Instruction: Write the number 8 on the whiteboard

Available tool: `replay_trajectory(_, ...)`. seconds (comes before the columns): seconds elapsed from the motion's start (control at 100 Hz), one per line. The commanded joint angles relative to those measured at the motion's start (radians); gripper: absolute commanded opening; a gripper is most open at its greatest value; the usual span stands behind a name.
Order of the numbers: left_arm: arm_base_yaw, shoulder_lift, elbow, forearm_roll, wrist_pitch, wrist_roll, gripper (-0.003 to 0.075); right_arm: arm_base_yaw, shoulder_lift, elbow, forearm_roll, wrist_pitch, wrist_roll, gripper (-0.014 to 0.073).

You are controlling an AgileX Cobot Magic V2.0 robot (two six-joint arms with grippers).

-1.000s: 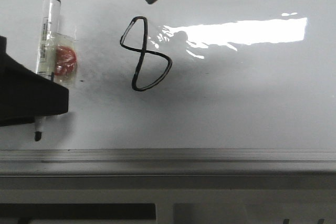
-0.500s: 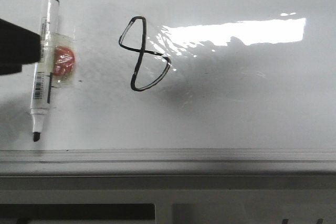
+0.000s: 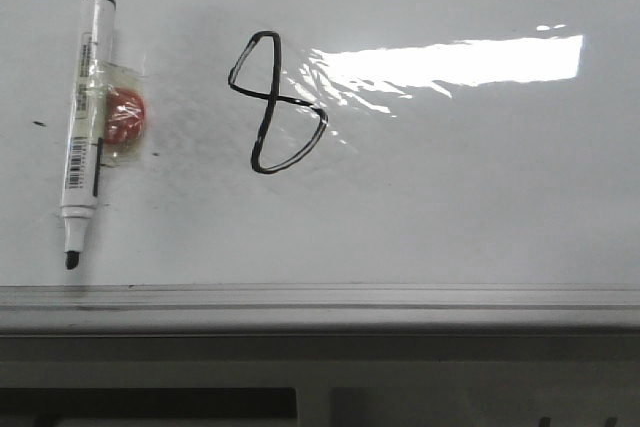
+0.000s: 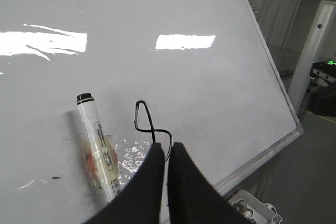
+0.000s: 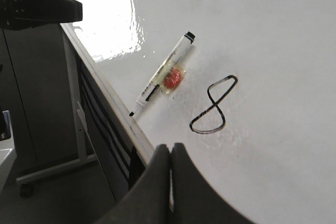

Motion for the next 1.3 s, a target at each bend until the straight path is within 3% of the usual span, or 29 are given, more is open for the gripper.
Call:
replay_trajectory(0.0,0.001,-0.046,0.005,0.011,-0.065,-0.002,-0.0020,-0.001,-0.077,0.030,-0.016,-0.078,-0.007,-0.0063)
replay_trajectory(0.2,0.001,-0.085,0.041,0.011,-0.063,-0.002,-0.0020,-0.001,-0.187,0.092,-0.016,-0.081,-0.007,-0.0063)
replay_trajectory(0.71,0.001,-0.085,0.061,0.008,-0.056,-0.002,-0.0020,-0.001,-0.184,0.098,-0.016,-0.079,-0.007,-0.0063)
replay_trajectory(0.83,0.014,-0.085,0.078,0.150,-0.041,-0.002,-0.0020,-0.001,-0.184,0.098,-0.016,-0.079,-0.007,-0.0063)
replay_trajectory(0.95,0.114,-0.085,0.084,0.173,0.026,-0.002,-0.0020,-0.001,-0.184,0.098,-0.016,-0.079,-0.007,-0.0063)
replay_trajectory(1.17,0.428,-0.121,0.181,0.173,-0.028,-0.014,-0.0020,-0.001,-0.184,0.098,-0.016,-0.079,-0.007,-0.0063)
replay_trajectory(1.29,0.552,-0.185,0.198,0.186,0.033,-0.125,-0.0020,-0.001,-0.184,0.098,-0.016,-0.079,-0.007,-0.0063)
